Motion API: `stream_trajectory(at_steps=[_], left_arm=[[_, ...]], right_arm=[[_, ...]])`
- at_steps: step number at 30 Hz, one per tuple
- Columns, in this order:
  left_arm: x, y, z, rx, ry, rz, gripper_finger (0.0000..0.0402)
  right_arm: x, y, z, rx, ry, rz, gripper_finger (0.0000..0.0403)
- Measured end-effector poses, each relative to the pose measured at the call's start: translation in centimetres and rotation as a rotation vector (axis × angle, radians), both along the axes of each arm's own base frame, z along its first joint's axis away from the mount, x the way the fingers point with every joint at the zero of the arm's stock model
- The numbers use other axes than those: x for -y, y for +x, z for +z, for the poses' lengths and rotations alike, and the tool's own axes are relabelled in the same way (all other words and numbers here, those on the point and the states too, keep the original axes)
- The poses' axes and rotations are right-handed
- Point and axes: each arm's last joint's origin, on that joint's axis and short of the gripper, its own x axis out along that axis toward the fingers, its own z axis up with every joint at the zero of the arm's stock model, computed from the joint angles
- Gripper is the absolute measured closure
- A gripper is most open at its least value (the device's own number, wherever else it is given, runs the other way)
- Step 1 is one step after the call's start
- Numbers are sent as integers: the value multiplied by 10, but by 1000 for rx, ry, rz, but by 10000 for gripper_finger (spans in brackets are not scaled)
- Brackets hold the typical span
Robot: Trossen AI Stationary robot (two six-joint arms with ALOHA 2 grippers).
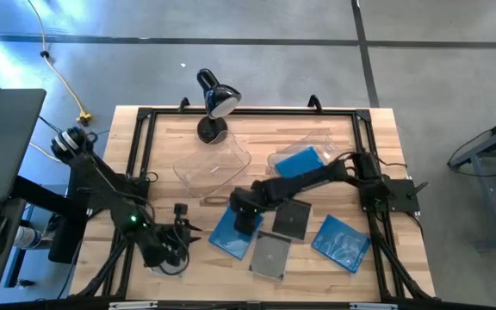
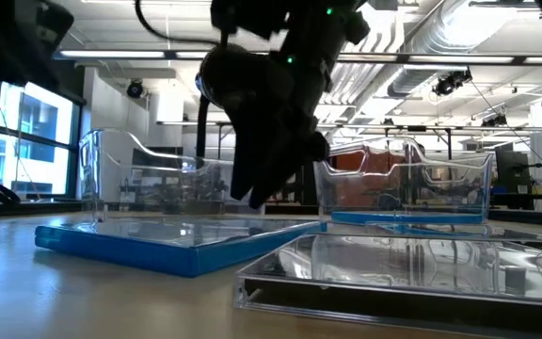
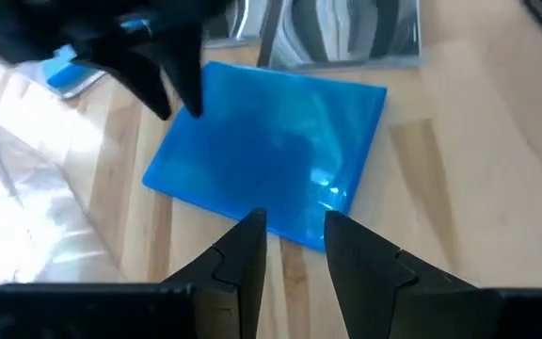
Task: Pick & place jewel cases by type
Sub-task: Put the top blue CD case into the right transparent bin
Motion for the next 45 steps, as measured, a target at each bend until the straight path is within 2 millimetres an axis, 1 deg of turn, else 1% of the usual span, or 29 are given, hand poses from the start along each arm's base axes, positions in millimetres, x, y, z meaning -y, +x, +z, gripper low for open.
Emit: stream_trajectory(at_steps=[3, 7, 10, 13, 16, 22, 28, 29, 33, 40, 45], left_arm=[[7, 6, -14, -12, 26, 6, 293], [17, 15, -22, 25, -17, 5, 293], [21, 23, -29, 34, -47, 1, 293], [22, 30, -37, 32, -61, 10, 293], [20, 37, -50, -18, -45, 16, 293], [13, 47, -71, -84, -11, 45, 293], [5, 57, -77, -100, -25, 75, 293], [4, 58, -77, -104, -31, 77, 293], [3, 59, -77, -132, -55, 62, 293], [4, 58, -78, -163, -84, 42, 293], [4, 57, -79, -176, -97, 45, 293]], right_arm=[[16, 0, -1, -27, 40, -29, 242], [28, 1, 0, -32, 51, -34, 242], [32, -1, -3, -49, 100, -13, 242], [33, -5, -8, -96, 120, -53, 242], [33, -5, -8, -97, 122, -57, 242], [31, -4, -9, -86, 122, -52, 242], [30, 0, -16, -79, 143, -41, 242], [30, 1, -21, -88, 147, -39, 242], [30, 5, -25, -67, 167, -30, 242], [30, 4, -25, -76, 159, -35, 242], [35, 2, -25, -90, 154, -53, 242]])
